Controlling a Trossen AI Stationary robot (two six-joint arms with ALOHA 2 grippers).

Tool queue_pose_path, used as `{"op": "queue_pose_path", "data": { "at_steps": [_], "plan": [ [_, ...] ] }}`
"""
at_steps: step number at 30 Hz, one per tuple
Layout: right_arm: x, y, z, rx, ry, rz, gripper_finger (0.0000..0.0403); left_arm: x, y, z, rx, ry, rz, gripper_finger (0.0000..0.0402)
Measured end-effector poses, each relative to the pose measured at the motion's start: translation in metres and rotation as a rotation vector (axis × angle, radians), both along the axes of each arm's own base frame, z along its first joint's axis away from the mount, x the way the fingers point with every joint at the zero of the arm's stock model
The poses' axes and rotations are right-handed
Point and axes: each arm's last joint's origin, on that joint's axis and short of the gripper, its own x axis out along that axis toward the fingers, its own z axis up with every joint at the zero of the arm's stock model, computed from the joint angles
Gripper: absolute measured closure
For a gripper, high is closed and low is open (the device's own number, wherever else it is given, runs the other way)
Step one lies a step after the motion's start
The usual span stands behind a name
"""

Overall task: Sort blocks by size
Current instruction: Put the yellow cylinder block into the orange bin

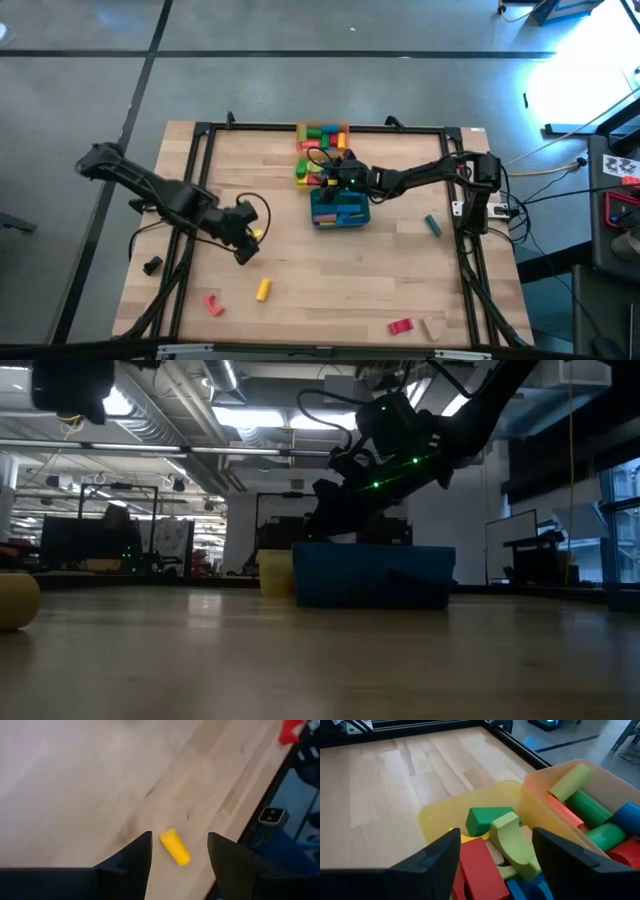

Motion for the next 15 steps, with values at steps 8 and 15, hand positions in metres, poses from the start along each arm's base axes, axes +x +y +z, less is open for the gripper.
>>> {"op": "queue_pose_path", "data": {
  "at_steps": [8,15],
  "plan": [
    [0.0,0.0,0.0,0.0,0.001,0.0,0.0137,0.015,-0.029,-0.031,-0.173,0.24,0.123,0.0224],
    [-0.001,0.0,0.005,-0.058,0.027,0.03,0.0137,0.029,-0.048,-0.064,-0.15,0.368,0.199,0.0224]
  ]
}}
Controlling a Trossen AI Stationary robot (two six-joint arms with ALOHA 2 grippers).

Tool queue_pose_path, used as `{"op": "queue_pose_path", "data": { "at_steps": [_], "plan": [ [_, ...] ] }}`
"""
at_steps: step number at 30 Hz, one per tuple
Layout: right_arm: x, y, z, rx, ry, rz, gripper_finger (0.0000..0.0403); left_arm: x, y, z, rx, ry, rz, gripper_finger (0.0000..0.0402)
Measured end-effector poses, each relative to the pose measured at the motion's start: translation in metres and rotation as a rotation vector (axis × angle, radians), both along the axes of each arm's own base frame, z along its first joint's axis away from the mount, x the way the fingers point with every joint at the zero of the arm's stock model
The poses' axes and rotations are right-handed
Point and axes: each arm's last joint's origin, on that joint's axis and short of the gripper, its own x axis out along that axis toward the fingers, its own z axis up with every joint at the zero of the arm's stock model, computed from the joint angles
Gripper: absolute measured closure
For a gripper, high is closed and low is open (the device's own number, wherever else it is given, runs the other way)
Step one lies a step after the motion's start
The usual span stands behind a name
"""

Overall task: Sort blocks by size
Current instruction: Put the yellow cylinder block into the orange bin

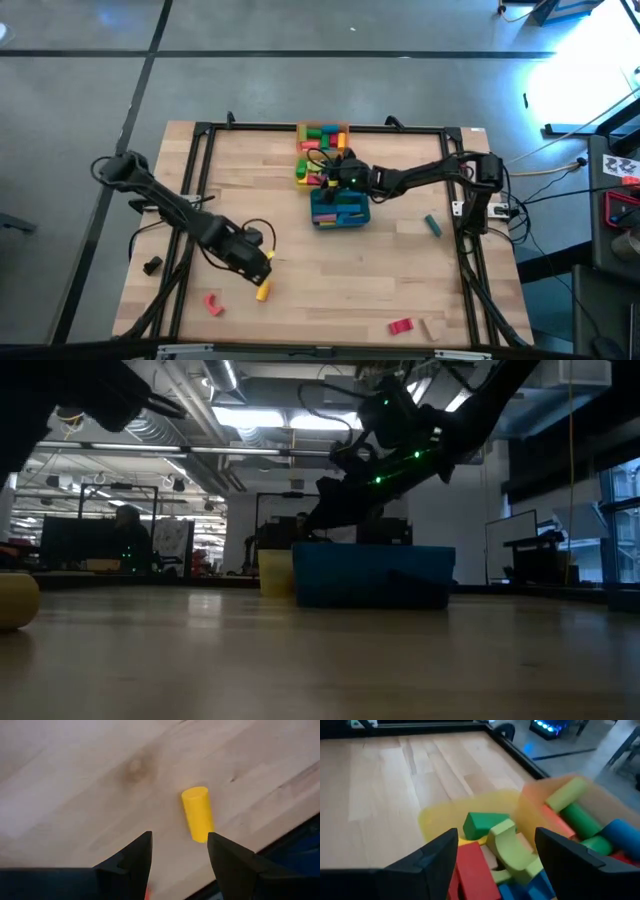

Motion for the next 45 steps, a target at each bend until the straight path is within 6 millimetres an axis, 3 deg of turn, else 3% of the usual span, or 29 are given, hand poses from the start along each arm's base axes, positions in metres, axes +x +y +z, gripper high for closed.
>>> {"op": "queue_pose_path", "data": {
  "at_steps": [11,17,28,33,39,45],
  "plan": [
    [-0.02,0.004,0.051,-0.038,-0.04,0.014,0.0136,0.033,-0.03,-0.043,-0.038,-0.056,-0.018,0.0224],
    [-0.037,0.007,0.073,-0.032,-0.005,0.015,0.0136,0.033,-0.035,-0.053,-0.05,-0.008,0.011,0.0224],
    [-0.067,0.016,0.094,0.041,0.098,0.117,0.0136,0.031,-0.043,-0.066,-0.012,0.021,0.016,0.0224],
    [-0.088,0.02,0.114,0.041,0.097,0.116,0.0136,0.032,-0.046,-0.08,0.019,0.061,0.005,0.0224],
    [-0.121,0.026,0.136,0.046,0.115,0.117,0.0136,0.036,-0.042,-0.084,0.033,0.066,-0.052,0.0229],
    [-0.151,0.032,0.14,0.203,0.186,0.067,0.0136,0.044,-0.03,-0.082,0.032,0.045,-0.12,0.0285]
  ]
}}
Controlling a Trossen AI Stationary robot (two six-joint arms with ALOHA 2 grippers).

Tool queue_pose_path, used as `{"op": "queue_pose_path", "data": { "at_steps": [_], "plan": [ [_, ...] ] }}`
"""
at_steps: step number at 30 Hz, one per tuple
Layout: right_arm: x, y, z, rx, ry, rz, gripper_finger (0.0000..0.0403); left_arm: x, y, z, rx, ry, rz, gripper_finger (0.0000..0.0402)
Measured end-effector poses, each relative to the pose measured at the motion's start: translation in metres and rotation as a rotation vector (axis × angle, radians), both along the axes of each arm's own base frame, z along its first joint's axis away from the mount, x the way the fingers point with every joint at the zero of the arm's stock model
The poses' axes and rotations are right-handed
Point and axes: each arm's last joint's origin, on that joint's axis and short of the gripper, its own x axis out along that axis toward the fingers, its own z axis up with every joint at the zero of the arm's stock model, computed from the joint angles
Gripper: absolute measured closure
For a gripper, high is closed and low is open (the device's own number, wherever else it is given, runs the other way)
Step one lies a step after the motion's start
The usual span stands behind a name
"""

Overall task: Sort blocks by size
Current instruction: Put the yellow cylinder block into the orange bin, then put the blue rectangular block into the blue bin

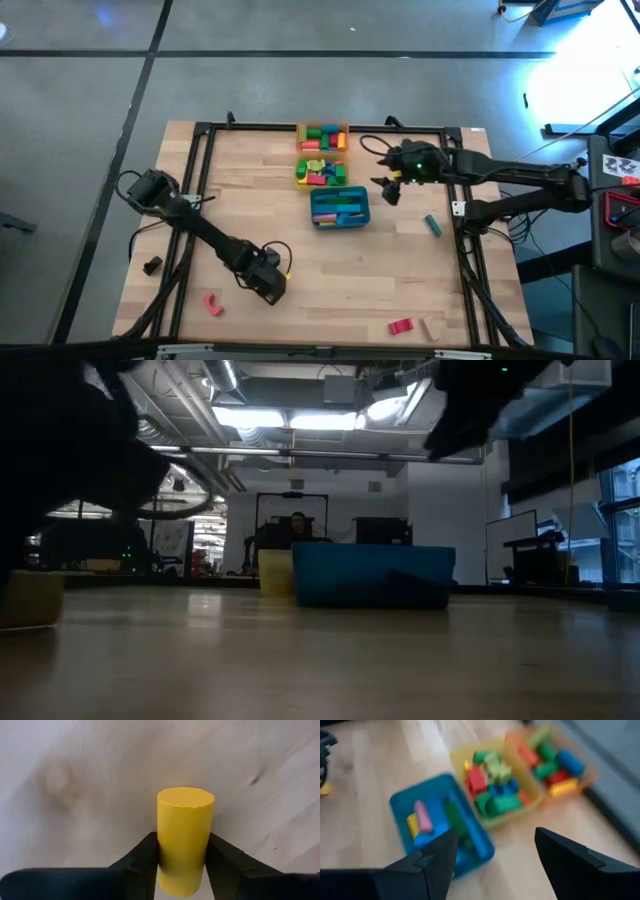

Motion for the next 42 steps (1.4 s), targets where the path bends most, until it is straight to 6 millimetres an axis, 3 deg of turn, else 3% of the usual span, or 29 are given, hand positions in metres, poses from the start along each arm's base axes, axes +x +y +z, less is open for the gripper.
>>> {"op": "queue_pose_path", "data": {
  "at_steps": [6,13,19,28,34,42],
  "plan": [
    [-0.018,0.006,-0.009,0.229,0.12,-0.044,0.0136,0.013,0.026,0.007,0.026,-0.061,-0.04,0.0287],
    [-0.04,0.012,-0.024,0.426,0.36,-0.177,0.0136,0.029,0.075,0.047,0.005,-0.265,-0.047,0.0287],
    [-0.059,0.012,-0.03,0.398,0.524,-0.365,0.0136,0.032,0.14,0.087,0.169,-0.494,-0.022,0.0287],
    [-0.064,0.016,-0.031,0.482,0.584,-0.338,0.0136,0.044,0.257,0.122,0.683,-0.808,0.096,0.0277],
    [-0.067,0.016,-0.032,0.549,0.585,-0.478,0.0136,0.046,0.314,0.114,0.884,-0.842,0.184,0.0265],
    [-0.076,0.018,-0.051,0.577,0.677,-0.578,0.0136,0.051,0.352,0.073,0.887,-0.765,0.263,0.0244]
  ]
}}
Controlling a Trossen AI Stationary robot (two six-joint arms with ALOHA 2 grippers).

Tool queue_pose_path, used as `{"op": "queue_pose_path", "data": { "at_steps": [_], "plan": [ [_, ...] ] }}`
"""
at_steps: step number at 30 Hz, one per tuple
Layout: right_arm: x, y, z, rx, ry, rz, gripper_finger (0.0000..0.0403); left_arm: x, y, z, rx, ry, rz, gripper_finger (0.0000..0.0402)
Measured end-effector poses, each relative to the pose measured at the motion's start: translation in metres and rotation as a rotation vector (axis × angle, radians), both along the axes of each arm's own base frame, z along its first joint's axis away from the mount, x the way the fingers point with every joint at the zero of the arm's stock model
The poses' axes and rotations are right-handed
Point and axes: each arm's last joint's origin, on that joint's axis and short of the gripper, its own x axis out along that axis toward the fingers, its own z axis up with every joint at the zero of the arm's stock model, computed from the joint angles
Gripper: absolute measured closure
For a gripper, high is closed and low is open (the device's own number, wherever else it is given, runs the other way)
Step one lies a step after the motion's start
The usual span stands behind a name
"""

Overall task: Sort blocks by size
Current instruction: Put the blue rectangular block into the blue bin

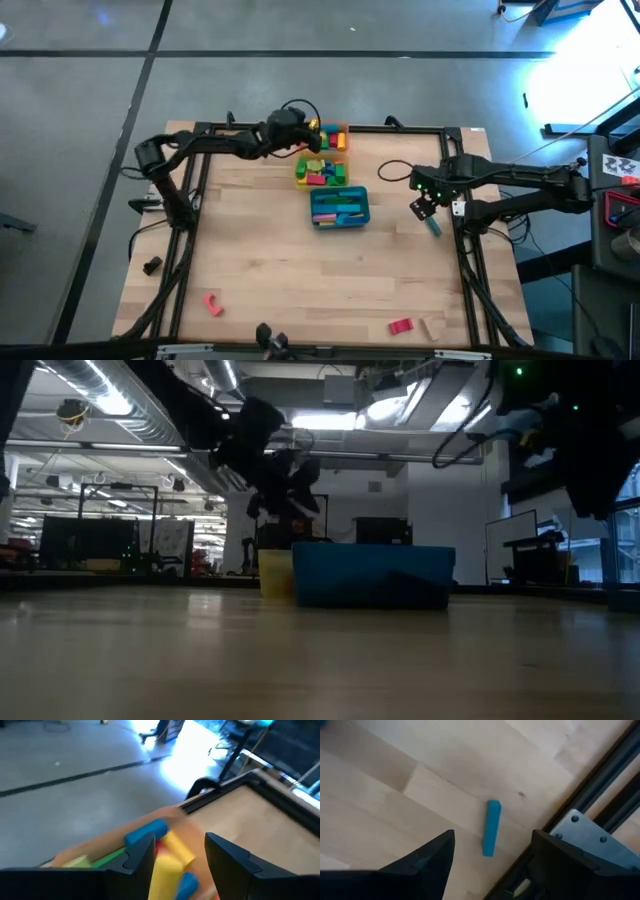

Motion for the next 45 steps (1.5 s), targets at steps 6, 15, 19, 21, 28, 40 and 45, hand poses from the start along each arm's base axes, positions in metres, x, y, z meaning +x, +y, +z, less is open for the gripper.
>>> {"op": "queue_pose_path", "data": {
  "at_steps": [6,15,19,21,28,40,45],
  "plan": [
    [-0.008,0.002,-0.023,0.044,0.085,-0.007,0.0136,-0.004,0.01,-0.008,-0.049,-0.005,0.023,0.0226],
    [-0.002,0.003,-0.031,0.092,0.029,-0.105,0.0137,-0.005,0.005,0.005,-0.079,-0.077,0.007,0.0222],
    [-0.004,0.003,-0.032,0.091,0.055,-0.158,0.014,-0.002,0.001,0.004,-0.091,-0.078,-0.033,0.0222],
    [-0.004,0.003,-0.033,0.083,0.049,-0.164,0.0147,-0.001,-0.003,0.004,-0.097,-0.074,-0.051,0.0222],
    [0.013,0.007,-0.045,0.046,-0.124,-0.134,0.0181,0.006,-0.015,0.004,-0.107,-0.074,-0.088,0.0221],
    [-0.004,0.013,-0.073,0.015,0.009,-0.134,0.0216,0.011,-0.026,0.002,-0.086,-0.026,-0.137,0.0221],
    [-0.005,0.012,-0.077,-0.006,0.01,-0.124,0.0227,0.011,-0.026,0.002,-0.087,-0.027,-0.137,0.0221]
  ]
}}
